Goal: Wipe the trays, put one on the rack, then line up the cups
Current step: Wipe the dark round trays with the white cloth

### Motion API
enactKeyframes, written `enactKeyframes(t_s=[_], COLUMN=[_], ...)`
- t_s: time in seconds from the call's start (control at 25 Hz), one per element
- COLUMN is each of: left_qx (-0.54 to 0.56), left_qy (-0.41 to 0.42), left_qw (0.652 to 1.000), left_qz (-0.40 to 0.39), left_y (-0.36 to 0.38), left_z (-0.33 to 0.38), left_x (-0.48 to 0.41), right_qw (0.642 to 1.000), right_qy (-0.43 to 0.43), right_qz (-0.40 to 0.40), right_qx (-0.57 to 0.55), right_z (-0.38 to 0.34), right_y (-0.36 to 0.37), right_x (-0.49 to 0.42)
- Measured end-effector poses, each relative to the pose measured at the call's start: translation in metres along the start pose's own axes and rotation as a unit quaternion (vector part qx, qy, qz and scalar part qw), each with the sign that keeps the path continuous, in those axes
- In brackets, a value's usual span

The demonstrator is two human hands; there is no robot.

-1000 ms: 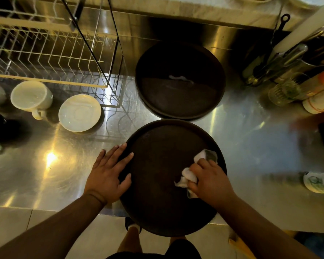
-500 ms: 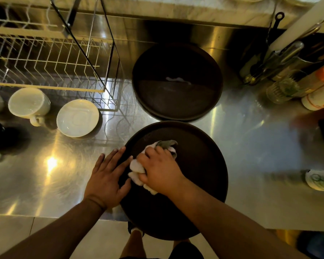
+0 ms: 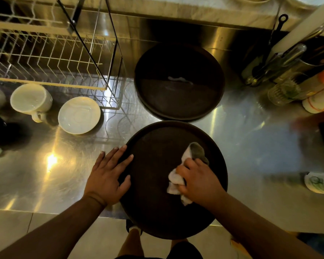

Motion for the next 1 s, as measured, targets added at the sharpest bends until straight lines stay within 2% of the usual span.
enactKeyframes(t_s=[0.16, 0.36, 0.48, 0.68, 1.0], left_qx=[-0.005, -0.009, -0.002, -0.002, 0.003], left_qy=[0.005, 0.009, 0.009, 0.004, -0.001], left_qw=[1.000, 1.000, 1.000, 1.000, 1.000], left_qz=[-0.009, -0.003, 0.008, 0.003, -0.001], left_y=[0.002, 0.001, 0.000, -0.002, -0.003], left_z=[0.000, 0.000, 0.001, 0.002, 0.002], left_x=[0.001, 0.000, -0.001, -0.001, -0.001], right_qw=[0.999, 0.998, 0.998, 0.999, 1.000], right_qy=[0.028, -0.045, -0.049, -0.043, 0.022], right_qz=[0.028, 0.042, 0.025, 0.008, 0.018], right_qx=[-0.036, -0.028, -0.012, -0.030, -0.012], right_z=[-0.004, -0.066, -0.077, -0.041, 0.029], right_y=[-0.003, -0.012, -0.008, -0.004, 0.001], right_x=[-0.001, -0.052, -0.063, -0.037, 0.025])
Point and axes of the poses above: each hand's wrist, its own x-axis away from the middle knuckle, its own y-axis out of the palm, z = x × y, the point moved 6 cm from there along -x, towards the middle knuckle, and after that the axes turned 4 degrees about x, right-handed, at the moved point
